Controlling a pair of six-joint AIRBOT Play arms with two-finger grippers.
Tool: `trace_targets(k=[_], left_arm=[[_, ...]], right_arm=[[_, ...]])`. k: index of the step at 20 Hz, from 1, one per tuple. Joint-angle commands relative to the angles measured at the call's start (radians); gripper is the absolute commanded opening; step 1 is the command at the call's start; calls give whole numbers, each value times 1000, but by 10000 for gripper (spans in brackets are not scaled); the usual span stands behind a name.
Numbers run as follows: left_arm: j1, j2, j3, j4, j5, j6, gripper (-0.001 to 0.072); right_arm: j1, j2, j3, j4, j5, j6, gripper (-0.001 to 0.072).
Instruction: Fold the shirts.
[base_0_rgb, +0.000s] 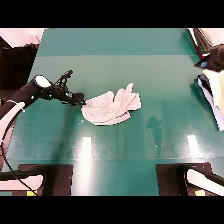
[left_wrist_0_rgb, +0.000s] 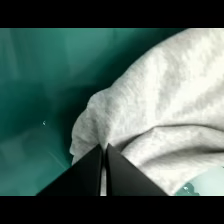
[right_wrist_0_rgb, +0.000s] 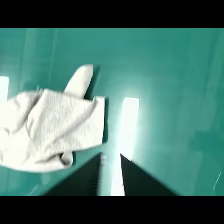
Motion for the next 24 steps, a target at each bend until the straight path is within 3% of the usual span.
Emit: trace_targets(k=[1, 3, 7, 10, 16, 17, 19, 20, 24], left_arm=[[-1, 58, 47, 32, -42, 8, 21], [0, 110, 48, 47, -47, 8, 21], [0, 134, 47, 52, -106, 8, 22], [-1, 134, 47, 52, -138, 8, 22], [0, 134, 47, 52, -152, 8, 21], [0, 134, 47, 52, -154, 7, 22], [0, 134, 47, 52, -153, 7, 22], [0, 135, 49, 52, -153, 7, 21], [0, 186, 169, 150, -122, -53, 21]], right_arm=[[85, 0, -208, 2, -6, 0, 548], [182, 0, -401, 12, -130, 19, 559], [325, -101, -647, 242, -421, 16, 558], [389, -218, -652, 288, -522, -8, 557], [452, -321, -563, 287, -588, 4, 550], [455, -328, -553, 287, -593, 4, 510], [463, -330, -532, 280, -610, 0, 95], [463, -329, -514, 280, -612, -17, 16], [421, -217, -389, 278, -592, -51, 15]])
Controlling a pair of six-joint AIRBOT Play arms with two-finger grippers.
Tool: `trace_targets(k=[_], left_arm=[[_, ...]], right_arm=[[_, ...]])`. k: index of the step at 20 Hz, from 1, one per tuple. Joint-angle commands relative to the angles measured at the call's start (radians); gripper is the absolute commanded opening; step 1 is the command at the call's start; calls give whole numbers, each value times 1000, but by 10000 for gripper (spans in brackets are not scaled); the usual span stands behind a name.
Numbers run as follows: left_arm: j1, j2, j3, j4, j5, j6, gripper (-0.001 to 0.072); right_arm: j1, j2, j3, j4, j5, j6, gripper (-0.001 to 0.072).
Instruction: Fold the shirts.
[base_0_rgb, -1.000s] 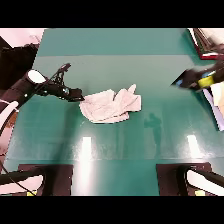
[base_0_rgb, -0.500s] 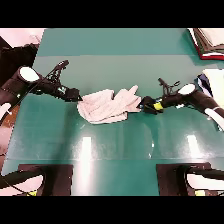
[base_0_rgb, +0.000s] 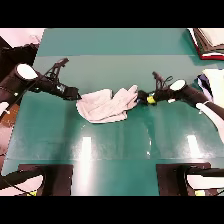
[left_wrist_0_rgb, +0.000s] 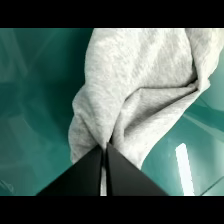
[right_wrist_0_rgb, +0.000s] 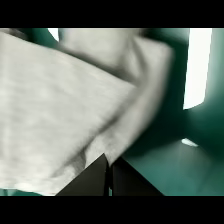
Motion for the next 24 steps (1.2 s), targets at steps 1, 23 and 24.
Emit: trace_targets(k=[1, 23, 24], left_arm=[[0, 76, 117, 118, 56, -66, 21], [0, 132, 458, 113, -160, -105, 21], [0, 61, 449, 107, -147, -105, 21]], right_arm=[[-50, 116, 122, 1, 11, -29, 16], [-118, 543, 390, -366, 592, 234, 15], [-92, 509, 350, -367, 557, 217, 14]])
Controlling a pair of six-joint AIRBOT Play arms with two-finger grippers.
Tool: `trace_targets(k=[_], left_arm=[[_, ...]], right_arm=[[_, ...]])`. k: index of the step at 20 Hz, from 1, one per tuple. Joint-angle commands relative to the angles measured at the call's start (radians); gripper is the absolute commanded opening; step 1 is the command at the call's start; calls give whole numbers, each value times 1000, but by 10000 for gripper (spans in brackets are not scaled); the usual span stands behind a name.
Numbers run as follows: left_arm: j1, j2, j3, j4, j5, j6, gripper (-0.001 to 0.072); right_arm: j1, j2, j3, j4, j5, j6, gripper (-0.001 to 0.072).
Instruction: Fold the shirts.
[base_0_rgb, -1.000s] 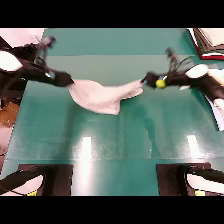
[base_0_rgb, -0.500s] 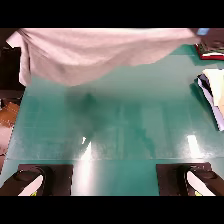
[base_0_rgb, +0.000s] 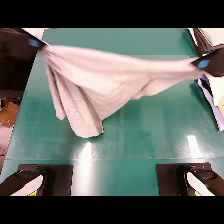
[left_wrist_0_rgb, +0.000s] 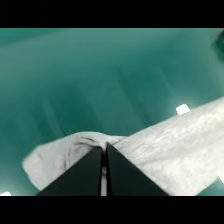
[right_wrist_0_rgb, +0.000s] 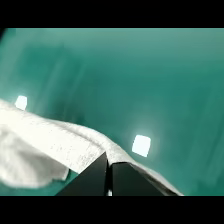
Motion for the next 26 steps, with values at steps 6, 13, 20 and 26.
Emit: trace_targets(k=[6, 13, 20, 26], left_arm=[[2, -528, -41, -78, 126, -47, 172], [117, -478, 2, -28, -35, -68, 552], [42, -41, -537, 74, 92, -122, 553], [-173, 127, -1029, -129, 323, -186, 553]], right_arm=[[119, -273, -241, -22, -115, 1, 15], [64, -289, -244, -24, -145, -3, 15], [-20, -209, -244, -24, -206, -4, 15], [-16, -206, -245, -26, -212, -4, 16]])
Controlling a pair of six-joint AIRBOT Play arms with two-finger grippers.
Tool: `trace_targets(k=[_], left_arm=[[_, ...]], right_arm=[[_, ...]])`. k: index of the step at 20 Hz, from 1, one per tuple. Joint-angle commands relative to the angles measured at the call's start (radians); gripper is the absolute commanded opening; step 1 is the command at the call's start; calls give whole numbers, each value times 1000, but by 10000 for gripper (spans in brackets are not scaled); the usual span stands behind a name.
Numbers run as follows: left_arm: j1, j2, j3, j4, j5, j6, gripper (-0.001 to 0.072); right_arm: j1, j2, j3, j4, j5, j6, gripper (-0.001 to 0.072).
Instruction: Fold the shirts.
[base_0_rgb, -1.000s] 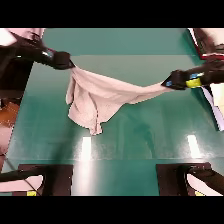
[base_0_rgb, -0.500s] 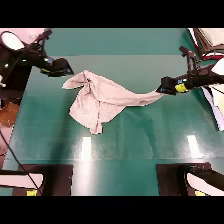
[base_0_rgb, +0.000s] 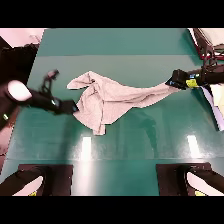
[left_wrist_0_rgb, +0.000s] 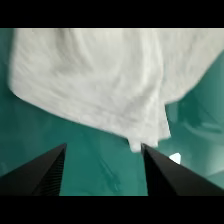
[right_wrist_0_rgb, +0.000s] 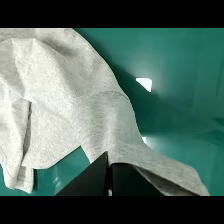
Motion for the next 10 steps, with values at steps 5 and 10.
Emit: trace_targets(k=[5, 10], left_arm=[[-304, 64, -314, -138, 334, -100, 553], [-357, -6, -315, -168, 414, -117, 553]], right_arm=[[12, 5, 0, 0, -18, 0, 15], [13, 5, 0, 1, -11, 0, 15]])
